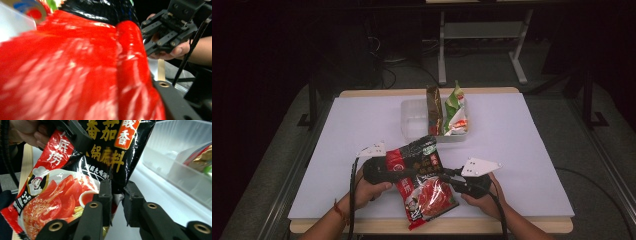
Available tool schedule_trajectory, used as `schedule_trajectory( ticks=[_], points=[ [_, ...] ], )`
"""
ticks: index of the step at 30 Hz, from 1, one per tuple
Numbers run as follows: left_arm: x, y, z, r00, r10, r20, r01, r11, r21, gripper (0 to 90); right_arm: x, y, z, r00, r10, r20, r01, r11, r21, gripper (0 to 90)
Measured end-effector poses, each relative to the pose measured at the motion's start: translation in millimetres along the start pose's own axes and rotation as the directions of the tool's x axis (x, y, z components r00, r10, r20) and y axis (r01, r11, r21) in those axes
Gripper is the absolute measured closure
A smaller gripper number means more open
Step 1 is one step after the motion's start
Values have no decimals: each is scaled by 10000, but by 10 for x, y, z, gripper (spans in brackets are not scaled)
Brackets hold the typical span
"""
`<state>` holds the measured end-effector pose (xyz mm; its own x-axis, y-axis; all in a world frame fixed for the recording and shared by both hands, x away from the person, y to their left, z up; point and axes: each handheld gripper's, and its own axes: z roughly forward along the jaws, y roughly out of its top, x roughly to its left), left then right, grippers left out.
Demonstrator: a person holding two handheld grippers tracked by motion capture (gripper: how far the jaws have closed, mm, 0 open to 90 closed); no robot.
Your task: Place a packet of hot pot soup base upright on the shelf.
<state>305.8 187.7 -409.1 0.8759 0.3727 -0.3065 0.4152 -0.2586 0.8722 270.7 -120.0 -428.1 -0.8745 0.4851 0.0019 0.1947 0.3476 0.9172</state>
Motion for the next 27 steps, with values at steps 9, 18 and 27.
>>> schedule_trajectory(
  ticks=[9, 18, 27],
  points=[
    [-44, 63, -30, 9995, -276, 167, 279, 9994, -206, 761, -186, 33, -270, 9983, 295, 510, -293, 9996, -39, 441],
    [-127, 170, -83, 9986, -517, -102, 508, 9963, -690, 812, -517, -50, -586, 9743, 1614, 1573, -1661, 9860, 172, 383],
    [-164, 289, -138, 9965, -152, -826, 67, 9947, -1028, 818, -673, -116, -710, 9516, 1768, 2512, -1858, 9825, 125, 370]
  ],
)
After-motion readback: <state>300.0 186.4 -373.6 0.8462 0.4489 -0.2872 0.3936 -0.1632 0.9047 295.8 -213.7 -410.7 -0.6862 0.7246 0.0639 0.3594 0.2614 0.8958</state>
